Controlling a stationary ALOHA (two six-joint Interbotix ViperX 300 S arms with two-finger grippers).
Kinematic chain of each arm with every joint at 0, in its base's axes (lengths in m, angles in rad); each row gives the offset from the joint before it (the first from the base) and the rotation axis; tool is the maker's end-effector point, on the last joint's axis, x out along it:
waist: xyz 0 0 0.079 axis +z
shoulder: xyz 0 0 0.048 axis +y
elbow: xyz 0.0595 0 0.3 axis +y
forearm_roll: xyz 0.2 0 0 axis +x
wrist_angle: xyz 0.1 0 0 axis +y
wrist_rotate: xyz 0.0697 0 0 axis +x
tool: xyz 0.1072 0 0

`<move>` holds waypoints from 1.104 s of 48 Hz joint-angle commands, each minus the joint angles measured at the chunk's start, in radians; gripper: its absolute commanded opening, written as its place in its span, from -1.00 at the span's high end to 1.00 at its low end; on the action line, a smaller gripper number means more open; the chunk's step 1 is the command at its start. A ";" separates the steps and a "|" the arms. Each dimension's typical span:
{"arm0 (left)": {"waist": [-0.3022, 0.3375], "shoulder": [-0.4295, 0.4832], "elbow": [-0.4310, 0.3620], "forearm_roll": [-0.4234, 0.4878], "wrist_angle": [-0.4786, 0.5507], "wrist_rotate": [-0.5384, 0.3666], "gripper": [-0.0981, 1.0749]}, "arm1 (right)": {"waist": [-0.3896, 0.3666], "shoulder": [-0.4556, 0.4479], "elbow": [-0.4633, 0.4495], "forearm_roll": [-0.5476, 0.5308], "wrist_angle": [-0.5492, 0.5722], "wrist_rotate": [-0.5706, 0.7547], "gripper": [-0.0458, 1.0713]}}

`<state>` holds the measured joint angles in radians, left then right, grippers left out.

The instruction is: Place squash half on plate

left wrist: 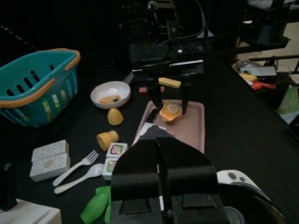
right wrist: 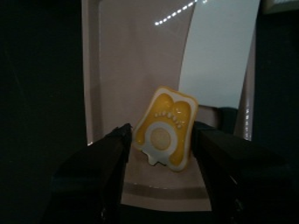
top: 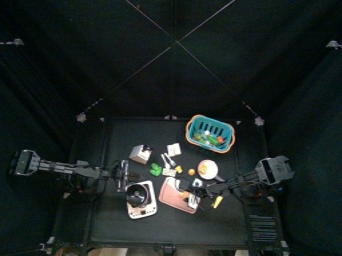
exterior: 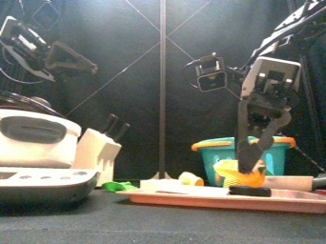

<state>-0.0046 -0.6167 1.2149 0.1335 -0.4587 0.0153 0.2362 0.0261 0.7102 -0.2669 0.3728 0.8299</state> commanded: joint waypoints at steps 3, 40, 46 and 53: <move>0.000 0.002 -0.012 0.000 -0.009 -0.002 0.42 | 0.003 -0.017 -0.028 0.026 0.023 0.000 -0.49; 0.006 0.000 -0.006 -0.009 -0.009 -0.002 0.42 | -0.002 -0.064 -0.040 0.031 0.100 0.008 -0.84; 0.006 0.002 -0.008 -0.012 -0.009 -0.003 0.42 | -0.003 -0.094 -0.034 0.037 0.104 0.009 -0.84; 0.006 0.002 -0.008 -0.020 -0.009 -0.003 0.42 | -0.009 -0.141 -0.020 0.054 0.110 0.035 -0.84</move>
<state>0.0000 -0.6182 1.2195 0.1181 -0.4587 0.0123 0.2316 -0.0552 0.6918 -0.2255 0.4801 0.8483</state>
